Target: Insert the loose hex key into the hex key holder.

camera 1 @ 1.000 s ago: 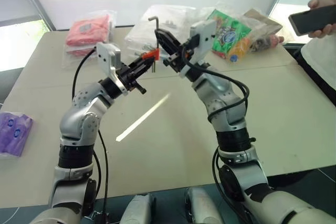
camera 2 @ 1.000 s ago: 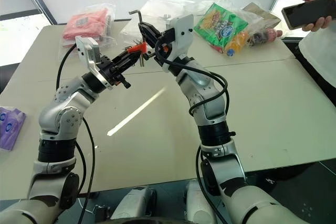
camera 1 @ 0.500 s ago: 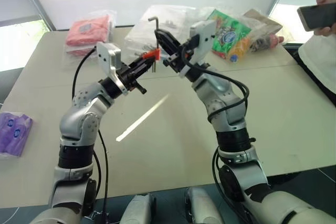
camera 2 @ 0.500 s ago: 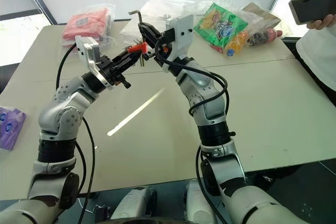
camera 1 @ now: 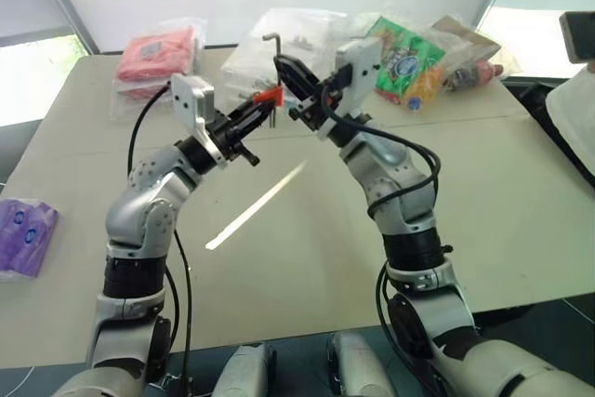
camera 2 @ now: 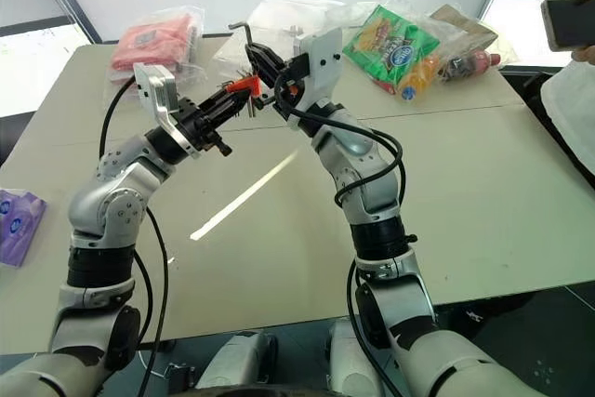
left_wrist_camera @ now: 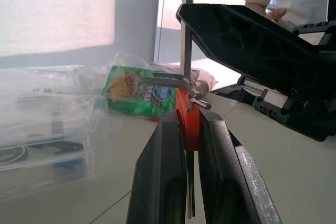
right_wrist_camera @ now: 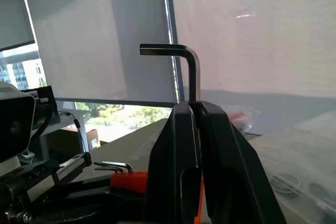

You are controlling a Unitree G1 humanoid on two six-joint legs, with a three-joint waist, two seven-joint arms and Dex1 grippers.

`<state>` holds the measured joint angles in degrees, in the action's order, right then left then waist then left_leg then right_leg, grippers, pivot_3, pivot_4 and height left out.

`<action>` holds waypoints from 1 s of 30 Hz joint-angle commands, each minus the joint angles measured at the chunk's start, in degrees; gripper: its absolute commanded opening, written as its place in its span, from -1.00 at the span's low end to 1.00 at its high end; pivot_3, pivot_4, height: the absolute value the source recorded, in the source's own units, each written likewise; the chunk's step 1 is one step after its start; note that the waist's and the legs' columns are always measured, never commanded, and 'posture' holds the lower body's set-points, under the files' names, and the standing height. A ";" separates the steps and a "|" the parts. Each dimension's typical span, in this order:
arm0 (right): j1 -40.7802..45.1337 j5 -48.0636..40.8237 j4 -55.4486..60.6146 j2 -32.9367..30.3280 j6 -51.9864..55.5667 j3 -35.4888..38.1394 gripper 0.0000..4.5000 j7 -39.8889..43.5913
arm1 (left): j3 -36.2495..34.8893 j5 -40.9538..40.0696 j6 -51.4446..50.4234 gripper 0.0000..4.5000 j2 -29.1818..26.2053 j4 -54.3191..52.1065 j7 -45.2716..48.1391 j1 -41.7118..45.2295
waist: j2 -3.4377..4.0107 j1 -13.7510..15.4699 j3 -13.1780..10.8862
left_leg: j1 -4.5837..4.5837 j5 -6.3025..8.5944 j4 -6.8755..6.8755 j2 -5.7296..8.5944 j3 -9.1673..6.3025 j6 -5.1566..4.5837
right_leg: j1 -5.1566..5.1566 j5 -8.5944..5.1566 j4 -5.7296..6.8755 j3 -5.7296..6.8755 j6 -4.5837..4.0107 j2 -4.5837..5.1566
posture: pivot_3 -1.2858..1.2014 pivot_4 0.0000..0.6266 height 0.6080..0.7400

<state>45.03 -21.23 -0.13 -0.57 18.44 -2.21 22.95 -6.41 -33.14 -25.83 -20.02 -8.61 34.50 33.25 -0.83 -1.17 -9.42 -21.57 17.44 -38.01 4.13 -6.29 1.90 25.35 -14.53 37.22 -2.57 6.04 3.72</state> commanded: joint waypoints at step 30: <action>-15.79 -24.03 19.40 -24.58 22.57 14.02 0.13 12.12 | -0.01 -6.22 -6.52 -1.00 5.20 2.35 -0.89 1.87 | 0.00 0.47 0.00 | -0.06 0.18 -0.05 0.00 -0.08 -0.31 | -0.07 0.00 -0.09 0.07 0.00 0.01 | 0.03 -0.52 1.00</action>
<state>28.83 -45.07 17.97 -24.73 41.73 10.33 34.63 -6.19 -37.15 -31.12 -15.37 -6.26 34.09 33.99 -0.83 -0.70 -9.43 -21.63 17.62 -38.07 4.14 -6.34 1.58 25.27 -14.52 37.13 -2.52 6.05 3.73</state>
